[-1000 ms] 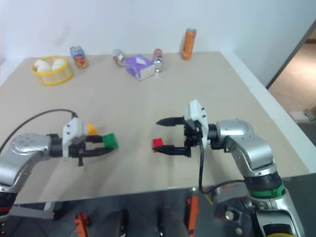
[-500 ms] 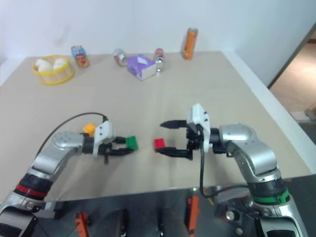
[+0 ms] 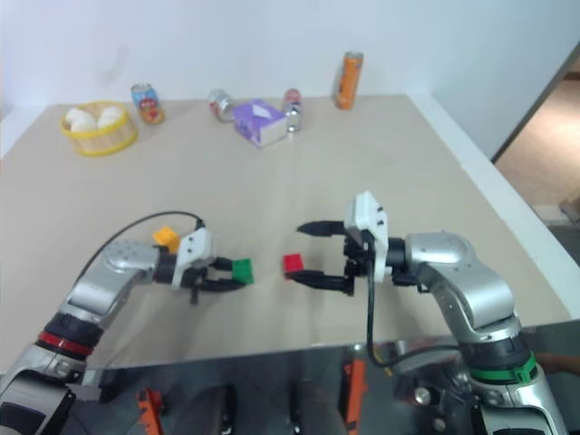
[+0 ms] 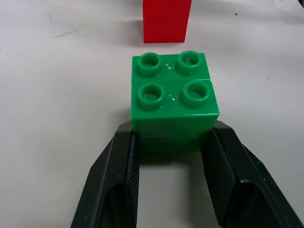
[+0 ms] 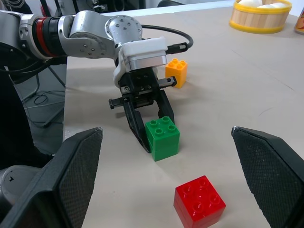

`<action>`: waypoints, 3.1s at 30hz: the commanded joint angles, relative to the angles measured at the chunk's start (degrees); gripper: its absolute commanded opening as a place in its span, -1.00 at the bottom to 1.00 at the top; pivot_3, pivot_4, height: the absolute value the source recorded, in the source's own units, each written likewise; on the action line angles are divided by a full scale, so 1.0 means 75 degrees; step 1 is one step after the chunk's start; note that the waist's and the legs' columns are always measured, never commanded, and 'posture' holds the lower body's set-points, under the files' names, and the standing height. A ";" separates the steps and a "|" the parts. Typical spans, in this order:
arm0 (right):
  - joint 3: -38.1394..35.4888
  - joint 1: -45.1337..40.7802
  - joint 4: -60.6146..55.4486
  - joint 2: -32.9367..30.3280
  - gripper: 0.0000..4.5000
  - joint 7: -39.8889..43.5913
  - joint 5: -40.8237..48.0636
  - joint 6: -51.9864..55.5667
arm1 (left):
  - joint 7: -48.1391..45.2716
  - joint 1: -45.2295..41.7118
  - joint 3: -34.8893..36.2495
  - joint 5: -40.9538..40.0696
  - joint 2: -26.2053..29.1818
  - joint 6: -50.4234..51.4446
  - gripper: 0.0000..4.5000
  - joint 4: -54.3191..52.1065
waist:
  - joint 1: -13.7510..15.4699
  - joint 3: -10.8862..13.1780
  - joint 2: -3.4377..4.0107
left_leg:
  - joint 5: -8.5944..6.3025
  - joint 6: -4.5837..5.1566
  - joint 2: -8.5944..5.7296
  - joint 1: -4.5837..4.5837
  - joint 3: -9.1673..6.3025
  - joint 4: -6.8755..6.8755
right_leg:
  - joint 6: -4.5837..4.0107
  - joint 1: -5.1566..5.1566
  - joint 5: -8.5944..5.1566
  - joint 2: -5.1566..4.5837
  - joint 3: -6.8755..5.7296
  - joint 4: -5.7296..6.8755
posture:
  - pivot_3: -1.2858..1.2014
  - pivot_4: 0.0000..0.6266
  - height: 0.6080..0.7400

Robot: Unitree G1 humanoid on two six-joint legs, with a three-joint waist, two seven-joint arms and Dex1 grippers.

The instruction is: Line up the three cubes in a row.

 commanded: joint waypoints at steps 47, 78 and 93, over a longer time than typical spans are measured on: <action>0.0418 -0.1526 0.0863 0.1765 1.00 -0.0282 -0.0116 -0.0651 | 0.2255 0.1133 0.3005 -0.0916 0.0979 0.0748 0.98 0.0488 | 0.0003 0.0001 0.0001 | 0.0002 0.0003 0.0007 -0.0003 0.0000 -0.0006 | -0.0008 -0.0007 0.0007 -0.0003 -0.0007 -0.0006 | 0.03 -0.52 1.00; 0.0416 -0.0911 0.0598 0.0584 1.00 0.0788 0.0167 -0.0293 | -0.0995 0.0865 0.1538 -0.0744 0.1508 -0.0745 -0.40 0.0004 | 0.0003 0.0001 0.0001 | 0.0003 0.0003 0.0008 0.0000 0.0006 -0.0013 | -0.0050 -0.0011 -0.0016 -0.0002 -0.0005 -0.0007 | 0.03 -0.52 1.00; 0.0339 -0.0769 0.0394 0.0492 1.00 0.0703 0.0152 -0.0227 | -0.1176 0.0483 0.0968 -0.0243 0.1229 -0.1222 -0.40 0.0872 | 0.0003 0.0001 0.0001 | 0.0002 0.0003 0.0007 -0.0001 0.0007 -0.0014 | -0.0022 -0.0012 -0.0002 -0.0003 -0.0004 -0.0007 | 0.03 -0.52 1.00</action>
